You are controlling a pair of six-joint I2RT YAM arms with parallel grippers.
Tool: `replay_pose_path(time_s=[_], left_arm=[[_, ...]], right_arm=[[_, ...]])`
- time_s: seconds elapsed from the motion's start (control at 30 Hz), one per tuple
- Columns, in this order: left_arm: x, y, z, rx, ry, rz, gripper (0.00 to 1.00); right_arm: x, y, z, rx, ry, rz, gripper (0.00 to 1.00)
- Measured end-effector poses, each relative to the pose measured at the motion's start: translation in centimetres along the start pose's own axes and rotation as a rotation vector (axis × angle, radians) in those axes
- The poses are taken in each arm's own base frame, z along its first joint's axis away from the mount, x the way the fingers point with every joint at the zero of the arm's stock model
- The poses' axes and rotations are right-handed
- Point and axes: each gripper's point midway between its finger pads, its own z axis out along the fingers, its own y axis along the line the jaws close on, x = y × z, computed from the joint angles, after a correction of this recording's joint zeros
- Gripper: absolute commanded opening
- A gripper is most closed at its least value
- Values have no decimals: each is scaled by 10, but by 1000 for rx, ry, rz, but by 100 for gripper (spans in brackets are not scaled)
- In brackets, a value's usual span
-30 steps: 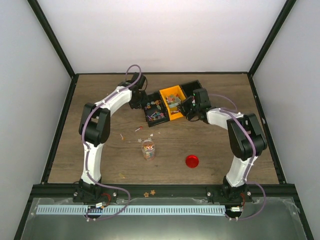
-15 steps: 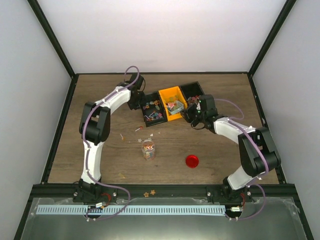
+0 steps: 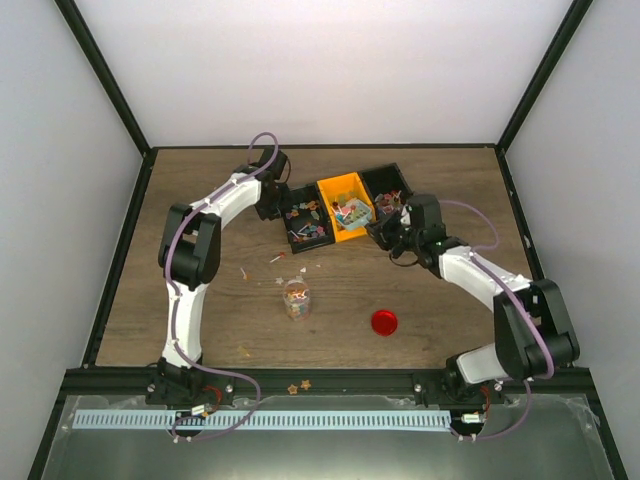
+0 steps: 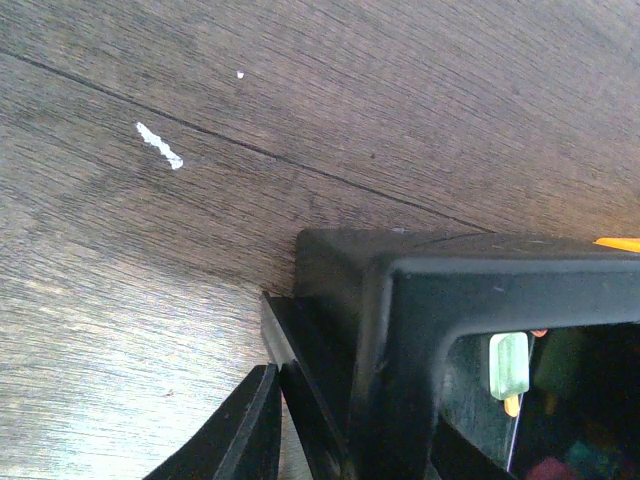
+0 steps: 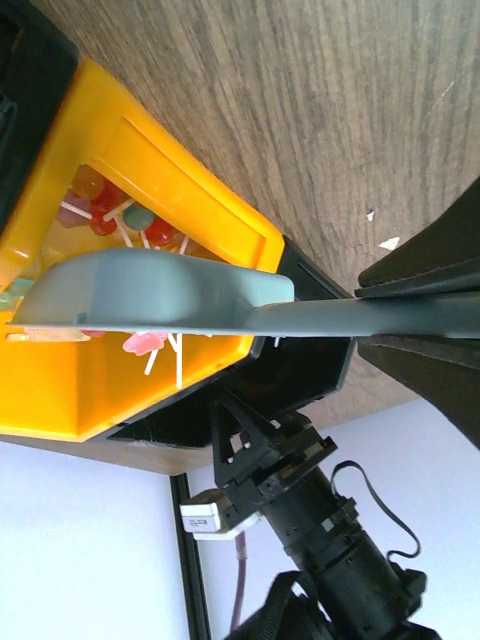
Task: Pack the candies
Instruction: Scoop the fake candies from the storage box.
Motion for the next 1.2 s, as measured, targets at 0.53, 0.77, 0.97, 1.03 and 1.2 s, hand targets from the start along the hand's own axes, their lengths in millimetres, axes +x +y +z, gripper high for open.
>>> replay_pose_path(time_s=[0.53,0.77,0.97,1.03,1.2], left_arm=[[0,1,1,2,-1,-1,26],[1,1,2,13,-12,1,26],[0,1,1,21,-20,2,26],[1,1,1,23,-22,2,26],[3,3,0,24,-22,2,26]], right_arm=[[13,-17,-31,-55,2,-18,1],[15,-12,-48,-127,-26,-41,1],[14,-5,-65,-189,-50,-59,1],[16,-1,-70,-208,-50,-68,1],[25,11,-81,-262,-20,-105,1]])
